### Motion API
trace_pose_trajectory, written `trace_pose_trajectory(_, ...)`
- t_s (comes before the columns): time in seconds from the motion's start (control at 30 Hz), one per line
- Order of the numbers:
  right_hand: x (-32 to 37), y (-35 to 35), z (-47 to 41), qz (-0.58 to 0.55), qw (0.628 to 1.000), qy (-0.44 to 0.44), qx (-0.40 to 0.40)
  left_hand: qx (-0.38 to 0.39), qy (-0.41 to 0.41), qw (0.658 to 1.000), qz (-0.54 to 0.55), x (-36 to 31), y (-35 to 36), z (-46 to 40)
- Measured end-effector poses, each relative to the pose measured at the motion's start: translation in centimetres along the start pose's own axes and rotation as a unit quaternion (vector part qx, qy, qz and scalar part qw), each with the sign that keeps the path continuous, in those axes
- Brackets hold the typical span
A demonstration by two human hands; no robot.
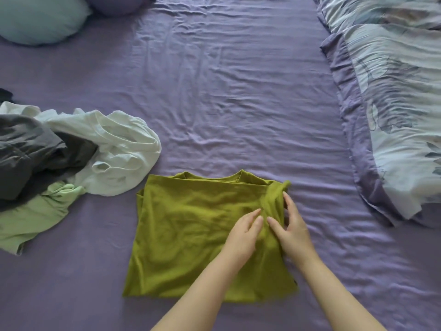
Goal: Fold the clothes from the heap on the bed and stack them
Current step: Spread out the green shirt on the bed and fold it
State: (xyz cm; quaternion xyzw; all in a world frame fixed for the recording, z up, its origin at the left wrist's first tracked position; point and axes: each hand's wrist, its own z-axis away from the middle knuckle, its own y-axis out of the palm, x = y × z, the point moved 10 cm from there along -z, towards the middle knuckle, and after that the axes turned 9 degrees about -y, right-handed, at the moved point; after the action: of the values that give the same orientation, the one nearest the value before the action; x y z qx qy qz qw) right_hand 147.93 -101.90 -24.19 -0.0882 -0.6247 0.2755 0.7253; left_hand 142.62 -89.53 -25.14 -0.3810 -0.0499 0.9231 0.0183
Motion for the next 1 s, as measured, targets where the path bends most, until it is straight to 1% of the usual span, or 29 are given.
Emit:
trace_pose_trajectory(0.07, 3.1, 1.5, -0.1, -0.039, 0.998, -0.046, 0.027, 0.057, -0.054, 0.985, 0.15, 0.0, 0.6, 0.7)
trace_pose_trajectory(0.13, 5.8, 3.9, 0.0, -0.053, 0.993, -0.08, 0.075, 0.078, -0.056, 0.968, 0.23, -0.2, -0.3, 1.1)
trace_pose_trajectory(0.17, 6.8, 5.4, 0.3, -0.069, 0.988, -0.084, 0.106, 0.075, -0.041, 0.961, 0.263, -0.4, -1.5, 1.2)
trace_pose_trajectory(0.23, 8.3, 8.4, 0.9, -0.138, 0.975, -0.06, 0.161, 0.06, -0.02, 0.949, 0.31, -0.1, -4.6, 1.8)
trace_pose_trajectory(0.3, 9.1, 10.4, 1.4, -0.187, 0.966, -0.042, 0.175, 0.034, -0.018, 0.943, 0.33, 1.0, -7.9, 2.3)
trace_pose_trajectory(0.33, 9.7, 11.0, 1.8, -0.183, 0.966, -0.05, 0.174, 0.017, -0.018, 0.943, 0.332, 1.8, -9.6, 2.3)
trace_pose_trajectory(0.37, 10.1, 11.5, 2.3, -0.147, 0.972, -0.067, 0.171, -0.001, -0.019, 0.942, 0.334, 2.7, -11.2, 2.3)
trace_pose_trajectory(0.43, 10.7, 12.4, 3.9, 0.005, 0.976, -0.123, 0.179, -0.032, -0.028, 0.936, 0.351, 4.1, -14.0, 2.3)
trace_pose_trajectory(0.5, 10.9, 14.1, 6.0, 0.13, 0.956, -0.175, 0.198, -0.049, -0.047, 0.923, 0.378, 5.4, -16.4, 2.6)
trace_pose_trajectory(0.53, 11.0, 14.9, 6.9, 0.159, 0.949, -0.187, 0.199, -0.055, -0.053, 0.92, 0.385, 6.0, -17.5, 2.7)
trace_pose_trajectory(0.6, 11.4, 16.3, 8.0, 0.164, 0.951, -0.186, 0.184, -0.06, -0.057, 0.918, 0.387, 7.0, -19.4, 2.7)
trace_pose_trajectory(0.67, 12.1, 17.8, 8.4, 0.118, 0.965, -0.17, 0.162, -0.06, -0.059, 0.921, 0.381, 7.7, -21.1, 2.6)
trace_pose_trajectory(0.73, 13.1, 19.3, 8.5, 0.042, 0.979, -0.152, 0.133, -0.054, -0.045, 0.93, 0.362, 7.8, -22.7, 2.5)
trace_pose_trajectory(0.8, 14.0, 21.0, 8.9, -0.003, 0.982, -0.145, 0.123, -0.051, -0.034, 0.943, 0.326, 8.0, -24.2, 2.3)
trace_pose_trajectory(0.9, 14.5, 24.1, 10.0, -0.021, 0.977, -0.148, 0.153, -0.063, -0.032, 0.966, 0.247, 8.9, -26.1, 2.0)
trace_pose_trajectory(1.0, 13.9, 26.9, 11.2, -0.014, 0.972, -0.144, 0.187, -0.074, -0.032, 0.977, 0.199, 9.7, -27.2, 1.5)
